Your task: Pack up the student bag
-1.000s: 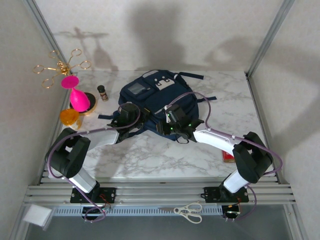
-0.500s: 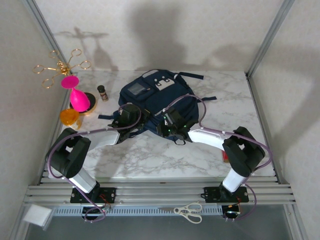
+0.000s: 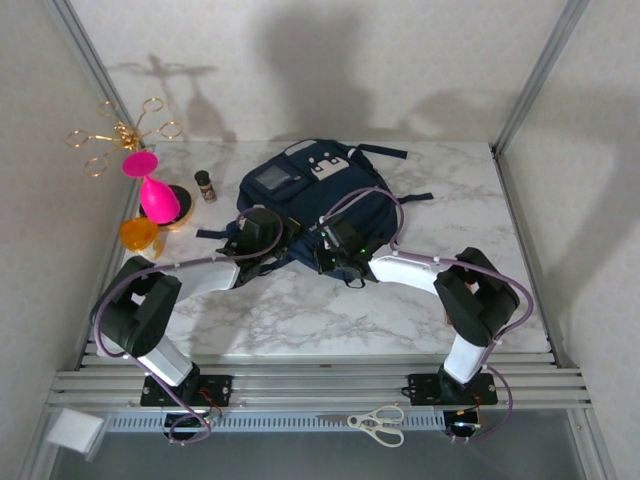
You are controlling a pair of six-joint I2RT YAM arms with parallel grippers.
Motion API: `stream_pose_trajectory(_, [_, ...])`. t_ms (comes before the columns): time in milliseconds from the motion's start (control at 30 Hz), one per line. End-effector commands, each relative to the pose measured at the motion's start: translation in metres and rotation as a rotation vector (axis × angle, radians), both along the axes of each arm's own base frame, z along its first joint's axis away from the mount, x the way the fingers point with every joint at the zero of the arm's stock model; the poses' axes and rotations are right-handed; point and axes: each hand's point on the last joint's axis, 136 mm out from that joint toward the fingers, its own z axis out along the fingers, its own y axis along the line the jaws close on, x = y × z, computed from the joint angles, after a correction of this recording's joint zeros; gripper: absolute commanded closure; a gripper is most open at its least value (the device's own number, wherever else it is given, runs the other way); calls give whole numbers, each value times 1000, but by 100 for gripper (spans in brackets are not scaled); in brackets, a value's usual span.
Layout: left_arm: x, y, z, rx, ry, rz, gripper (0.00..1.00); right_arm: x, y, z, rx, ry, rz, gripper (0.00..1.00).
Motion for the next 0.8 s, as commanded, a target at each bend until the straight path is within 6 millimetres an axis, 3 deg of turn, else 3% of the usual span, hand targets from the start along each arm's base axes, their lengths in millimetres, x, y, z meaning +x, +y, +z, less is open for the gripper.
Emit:
stream_pose_trajectory(0, [1, -14, 38, -42, -89, -31, 100, 18, 2, 51, 71, -164, -19, 94])
stream_pose_trajectory(133, [6, -4, 34, 19, -85, -11, 100, 6, -7, 62, 70, -160, 0, 99])
stream_pose_trajectory(533, [22, 55, 33, 74, -80, 64, 100, -33, -57, 35, -36, -2, -25, 100])
stream_pose_trajectory(667, [22, 65, 27, 127, -64, 55, 100, -44, -57, 37, -22, 24, 10, 100])
stream_pose_trajectory(767, [23, 62, 28, 97, -83, 32, 100, -37, -54, 41, -35, 15, -16, 100])
